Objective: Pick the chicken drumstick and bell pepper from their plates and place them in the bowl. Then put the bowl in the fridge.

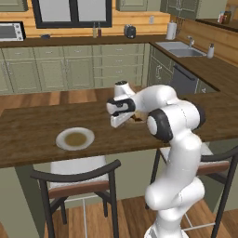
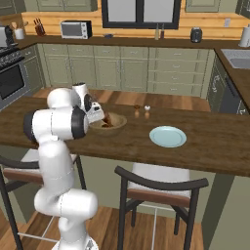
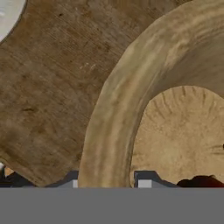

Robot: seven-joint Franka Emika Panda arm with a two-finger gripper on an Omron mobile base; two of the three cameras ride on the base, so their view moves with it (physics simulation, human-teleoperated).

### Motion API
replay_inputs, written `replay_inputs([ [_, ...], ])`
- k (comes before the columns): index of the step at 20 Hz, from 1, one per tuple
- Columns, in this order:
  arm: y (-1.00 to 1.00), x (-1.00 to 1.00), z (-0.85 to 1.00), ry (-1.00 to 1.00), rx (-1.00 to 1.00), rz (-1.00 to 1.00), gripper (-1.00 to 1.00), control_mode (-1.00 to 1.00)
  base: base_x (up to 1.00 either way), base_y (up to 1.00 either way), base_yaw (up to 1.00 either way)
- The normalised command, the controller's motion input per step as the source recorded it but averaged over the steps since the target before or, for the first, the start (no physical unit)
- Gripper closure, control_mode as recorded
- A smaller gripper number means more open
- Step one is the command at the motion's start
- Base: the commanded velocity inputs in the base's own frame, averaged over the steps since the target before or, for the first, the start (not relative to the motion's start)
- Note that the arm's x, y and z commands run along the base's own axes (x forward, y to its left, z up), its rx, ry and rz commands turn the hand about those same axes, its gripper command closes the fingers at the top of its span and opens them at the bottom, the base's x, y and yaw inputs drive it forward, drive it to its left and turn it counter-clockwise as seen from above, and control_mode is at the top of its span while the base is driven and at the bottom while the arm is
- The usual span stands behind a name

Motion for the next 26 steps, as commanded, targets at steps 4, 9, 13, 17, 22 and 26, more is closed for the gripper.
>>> replay_inputs([
  [4, 0.01, -1.0, 0.98, -0.11, 0.0, 0.18, 1.0, -1.0, 0.0, 0.0, 0.0],
  [9, 0.0, -1.0, 0.97, -0.15, 0.0, 0.22, 1.0, -1.0, 0.0, 0.0, 0.0],
  [13, 0.0, -1.0, 0.85, -0.01, 0.02, 0.31, 1.0, -1.0, 0.0, 0.0, 0.0],
  [17, -0.03, -1.0, 0.68, -0.04, 0.0, 0.18, 1.0, -1.0, 0.0, 0.0, 0.0],
  [22, -0.03, -1.0, 0.52, -0.03, 0.0, 0.03, 1.0, -1.0, 0.0, 0.0, 0.0],
  [26, -0.13, -1.0, 0.25, 0.0, 0.0, 0.0, 1.0, -1.0, 0.0, 0.0, 0.0],
])
